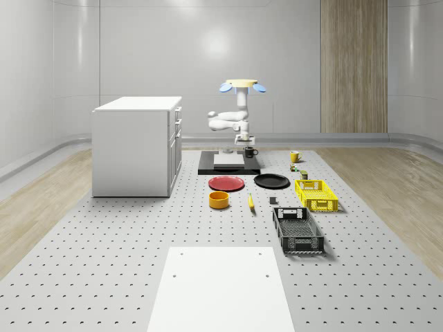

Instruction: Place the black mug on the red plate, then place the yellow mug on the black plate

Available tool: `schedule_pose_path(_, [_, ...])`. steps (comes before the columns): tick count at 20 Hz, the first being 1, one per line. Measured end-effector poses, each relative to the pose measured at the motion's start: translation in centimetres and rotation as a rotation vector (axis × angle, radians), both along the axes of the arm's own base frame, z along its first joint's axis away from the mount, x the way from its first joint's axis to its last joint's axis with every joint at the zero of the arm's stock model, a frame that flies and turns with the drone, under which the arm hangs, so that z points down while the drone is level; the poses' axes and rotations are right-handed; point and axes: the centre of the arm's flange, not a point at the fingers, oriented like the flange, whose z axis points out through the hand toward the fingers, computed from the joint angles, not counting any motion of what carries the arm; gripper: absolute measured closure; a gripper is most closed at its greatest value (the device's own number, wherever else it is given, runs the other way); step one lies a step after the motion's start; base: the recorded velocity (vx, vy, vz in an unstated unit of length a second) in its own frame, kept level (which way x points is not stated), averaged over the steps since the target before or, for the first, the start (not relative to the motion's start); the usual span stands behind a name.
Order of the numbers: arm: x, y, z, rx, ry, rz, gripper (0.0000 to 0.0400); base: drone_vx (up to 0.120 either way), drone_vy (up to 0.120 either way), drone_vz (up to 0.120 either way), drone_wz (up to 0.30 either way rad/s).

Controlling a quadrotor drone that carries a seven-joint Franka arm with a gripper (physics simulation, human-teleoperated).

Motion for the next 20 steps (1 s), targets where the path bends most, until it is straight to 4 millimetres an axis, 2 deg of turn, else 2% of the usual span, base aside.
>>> schedule_pose_path(20, [0.0,0.0,0.0,0.0,0.0,0.0,0.029,0.12,-0.12,0.0,0.0])
